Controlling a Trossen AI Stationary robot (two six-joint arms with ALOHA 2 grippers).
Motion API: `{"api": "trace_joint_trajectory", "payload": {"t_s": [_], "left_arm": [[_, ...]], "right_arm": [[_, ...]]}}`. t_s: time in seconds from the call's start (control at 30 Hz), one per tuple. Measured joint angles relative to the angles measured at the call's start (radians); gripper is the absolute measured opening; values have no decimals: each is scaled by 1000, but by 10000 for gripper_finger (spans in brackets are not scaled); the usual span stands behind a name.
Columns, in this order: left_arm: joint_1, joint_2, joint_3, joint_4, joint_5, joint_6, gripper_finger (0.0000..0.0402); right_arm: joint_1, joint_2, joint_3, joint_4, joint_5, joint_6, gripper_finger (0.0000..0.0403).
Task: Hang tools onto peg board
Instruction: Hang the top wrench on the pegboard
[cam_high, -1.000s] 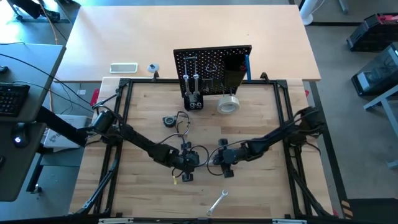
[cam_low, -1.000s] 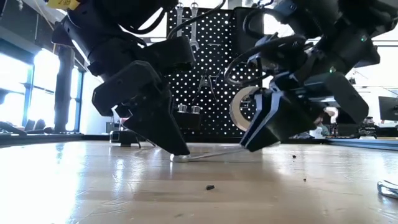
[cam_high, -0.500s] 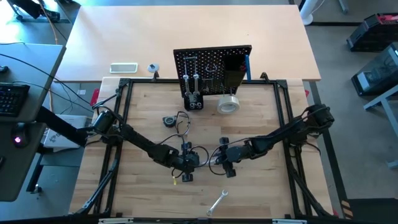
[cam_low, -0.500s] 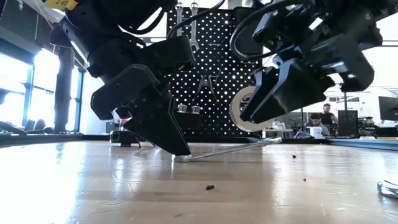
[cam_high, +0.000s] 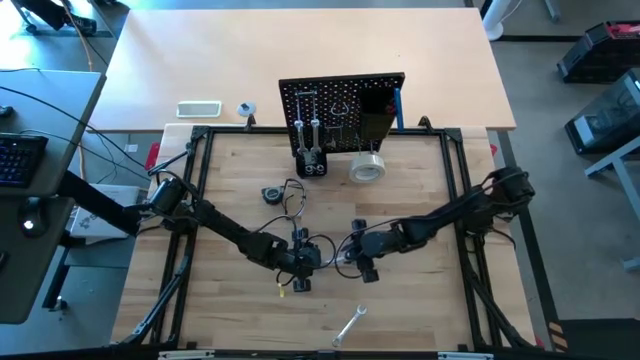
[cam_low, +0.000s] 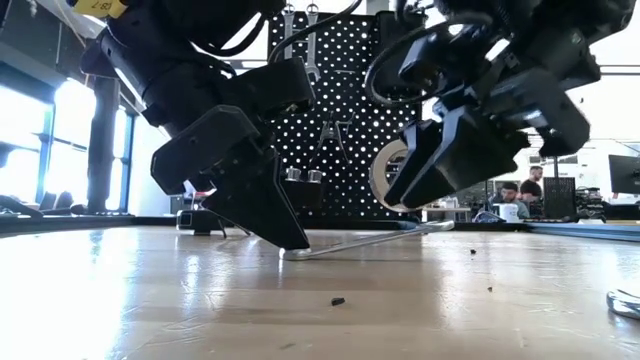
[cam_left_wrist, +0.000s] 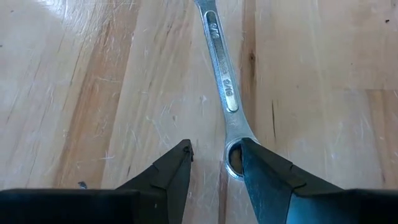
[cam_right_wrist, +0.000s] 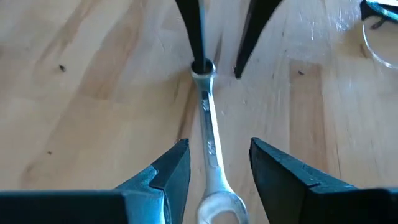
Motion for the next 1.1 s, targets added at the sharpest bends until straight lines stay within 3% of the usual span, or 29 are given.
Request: {"api": "trace_joint_trajectory", "payload": {"t_s": [0.23, 0.4, 0.67, 1.1], "left_arm": [[0, 1, -1, 9, -2, 1, 132], [0, 1, -1, 9, -2, 3, 132], [1, 2, -1, 13, -5, 5, 132], [2, -58, -5, -4, -4, 18, 132]], "right_arm": [[-26, 89, 4, 35, -50, 0, 161], [-26, 152, 77, -67, -56, -1, 149], [-29, 193, 170, -235, -41, -61, 28], [-12, 186, 219, -327, 7, -14, 29]]}}
